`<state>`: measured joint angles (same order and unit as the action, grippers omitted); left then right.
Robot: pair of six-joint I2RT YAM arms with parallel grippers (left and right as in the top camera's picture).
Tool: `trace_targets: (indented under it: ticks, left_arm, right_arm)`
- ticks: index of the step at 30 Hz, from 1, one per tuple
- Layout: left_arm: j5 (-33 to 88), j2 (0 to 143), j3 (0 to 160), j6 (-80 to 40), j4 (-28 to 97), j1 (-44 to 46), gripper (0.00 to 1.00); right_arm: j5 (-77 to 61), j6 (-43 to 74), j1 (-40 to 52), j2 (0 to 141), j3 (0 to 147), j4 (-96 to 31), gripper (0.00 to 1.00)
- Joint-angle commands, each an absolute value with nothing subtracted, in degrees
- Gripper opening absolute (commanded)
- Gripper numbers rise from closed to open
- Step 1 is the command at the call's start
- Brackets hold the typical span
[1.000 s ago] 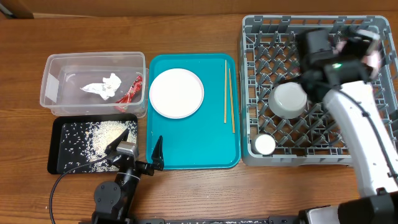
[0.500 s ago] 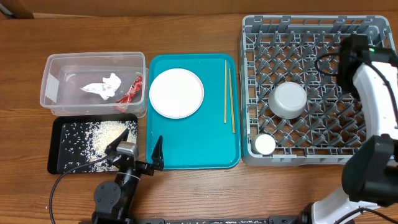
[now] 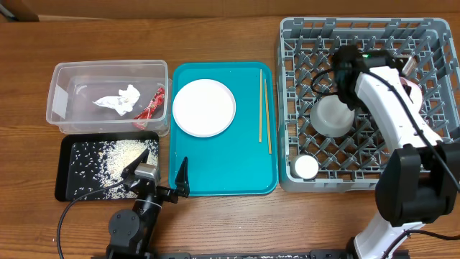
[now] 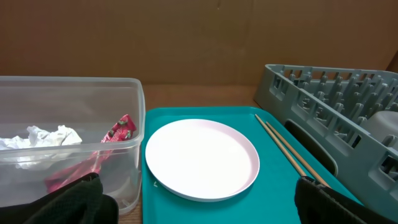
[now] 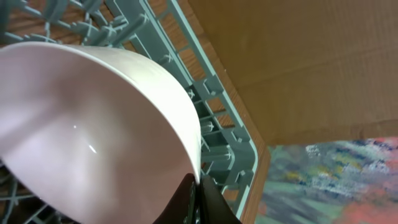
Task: Sort waste into correct bins and load items into the dishwasher
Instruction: 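Grasp the pink bowl with the right gripper and place it in the rack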
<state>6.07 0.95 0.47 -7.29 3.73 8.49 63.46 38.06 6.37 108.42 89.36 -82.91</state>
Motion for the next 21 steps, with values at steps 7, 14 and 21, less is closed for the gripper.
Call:
trace_targets:
  ticks: [7,14,21]
  left_arm:
    - [6.9,0.4,0.3,-7.3,3.8,8.3,1.00]
    - [6.9,0.4,0.3,-7.3,3.8,8.3,1.00]
    - [6.9,0.4,0.3,-7.3,3.8,8.3,1.00]
  right_arm:
    - [63.0,40.8,10.3,110.1,89.9,-84.4,0.04]
    - [71.7,43.2,8.4,109.1,90.5,-86.0,0.04]
    - [69.5,43.1,0.4,109.3,90.3,-84.8,0.04]
